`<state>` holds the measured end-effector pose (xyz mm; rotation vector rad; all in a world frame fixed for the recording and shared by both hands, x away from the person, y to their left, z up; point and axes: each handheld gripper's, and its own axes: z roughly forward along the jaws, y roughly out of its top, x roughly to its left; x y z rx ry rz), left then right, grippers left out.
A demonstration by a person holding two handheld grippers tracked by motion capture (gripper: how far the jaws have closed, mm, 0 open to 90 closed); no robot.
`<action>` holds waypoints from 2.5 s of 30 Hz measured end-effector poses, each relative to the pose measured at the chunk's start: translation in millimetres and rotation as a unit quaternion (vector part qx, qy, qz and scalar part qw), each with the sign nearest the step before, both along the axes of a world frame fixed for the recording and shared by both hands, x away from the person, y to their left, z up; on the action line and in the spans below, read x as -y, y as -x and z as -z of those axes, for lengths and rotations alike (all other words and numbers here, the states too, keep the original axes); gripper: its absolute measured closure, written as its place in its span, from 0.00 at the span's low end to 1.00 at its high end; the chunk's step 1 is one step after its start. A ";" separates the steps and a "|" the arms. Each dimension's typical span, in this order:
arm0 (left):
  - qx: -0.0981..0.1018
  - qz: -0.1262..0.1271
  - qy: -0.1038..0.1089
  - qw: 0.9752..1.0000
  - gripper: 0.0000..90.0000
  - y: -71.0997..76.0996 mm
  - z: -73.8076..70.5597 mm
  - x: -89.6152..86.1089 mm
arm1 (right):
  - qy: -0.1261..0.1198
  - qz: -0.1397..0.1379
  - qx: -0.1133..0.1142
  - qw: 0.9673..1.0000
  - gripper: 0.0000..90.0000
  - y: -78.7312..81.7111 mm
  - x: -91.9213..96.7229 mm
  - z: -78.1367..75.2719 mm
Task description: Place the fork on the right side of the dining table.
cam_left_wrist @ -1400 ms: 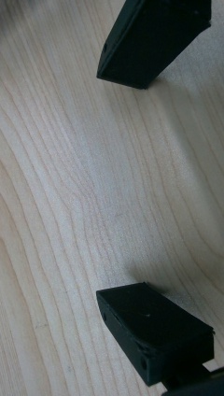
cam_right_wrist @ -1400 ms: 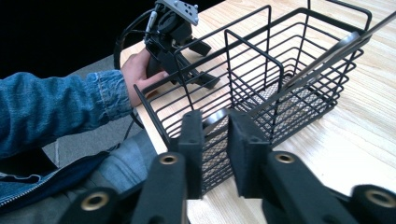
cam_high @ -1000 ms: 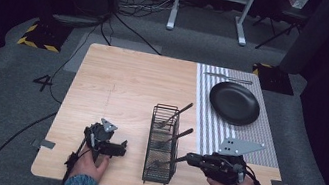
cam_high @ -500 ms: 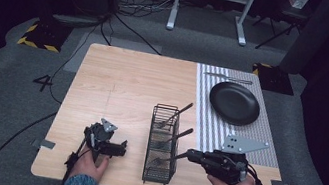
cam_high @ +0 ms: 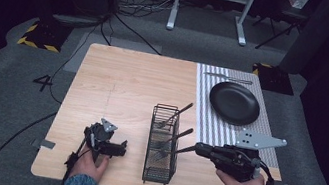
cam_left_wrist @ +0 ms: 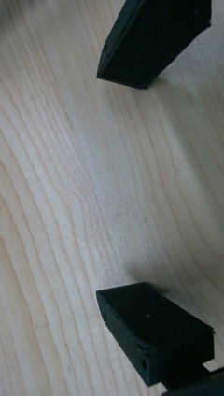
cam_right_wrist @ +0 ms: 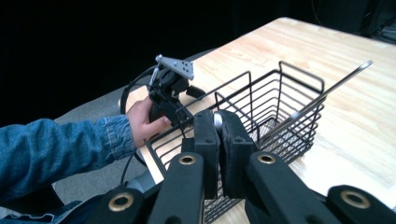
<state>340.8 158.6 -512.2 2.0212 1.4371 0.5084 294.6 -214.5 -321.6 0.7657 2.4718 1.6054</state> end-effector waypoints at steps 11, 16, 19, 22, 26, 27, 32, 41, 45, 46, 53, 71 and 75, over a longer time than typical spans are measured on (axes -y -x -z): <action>0.000 0.000 0.000 1.000 0.00 0.0 -0.1 -0.1 | -0.004 0.007 0.016 1.000 0.97 -1.2 7.1 -19.4; 0.000 0.000 -0.001 1.000 0.00 0.0 0.0 -0.1 | -0.005 0.009 0.025 1.000 0.97 -0.9 11.6 -27.8; 0.000 0.000 0.000 1.000 0.00 0.0 0.0 0.0 | -0.009 0.012 0.029 0.999 0.96 -0.7 15.5 -32.2; 0.000 0.000 0.000 1.000 0.00 0.0 0.0 0.0 | -0.013 0.015 0.030 0.999 0.97 -1.2 20.1 -35.9; 0.000 0.000 0.000 1.000 0.00 0.0 0.0 0.0 | -0.018 0.018 0.032 0.999 0.97 -2.0 25.4 -40.9; 0.000 0.000 0.000 1.000 0.00 0.0 0.0 0.0 | -0.020 0.019 0.034 0.999 0.97 -2.1 27.1 -42.6; 0.000 0.000 0.000 1.000 0.00 0.0 0.0 0.0 | -0.027 0.025 0.041 0.998 0.97 -1.9 38.1 -51.4; 0.000 0.000 -0.001 1.000 0.00 0.0 0.0 -0.1 | -0.049 0.043 0.047 0.997 0.97 -1.9 60.7 -61.6; 0.001 0.000 -0.001 1.000 0.00 0.0 0.0 0.0 | -0.054 0.051 0.049 0.996 0.97 -3.2 69.7 -65.0; 0.000 0.000 -0.001 1.000 0.00 0.0 -0.1 -0.1 | -0.056 0.054 0.048 0.996 0.97 -4.1 72.8 -65.8; 0.000 0.000 -0.001 1.000 0.00 0.0 -0.1 -0.1 | -0.068 0.075 0.049 0.994 0.97 -8.0 92.0 -71.5; 0.001 0.000 -0.001 1.000 0.00 0.0 0.0 0.0 | -0.081 0.141 0.042 0.986 0.97 -29.2 137.4 -76.3; 0.001 0.000 -0.001 1.000 0.00 0.0 0.0 -0.1 | -0.087 0.156 0.033 0.983 0.97 -37.8 148.4 -73.5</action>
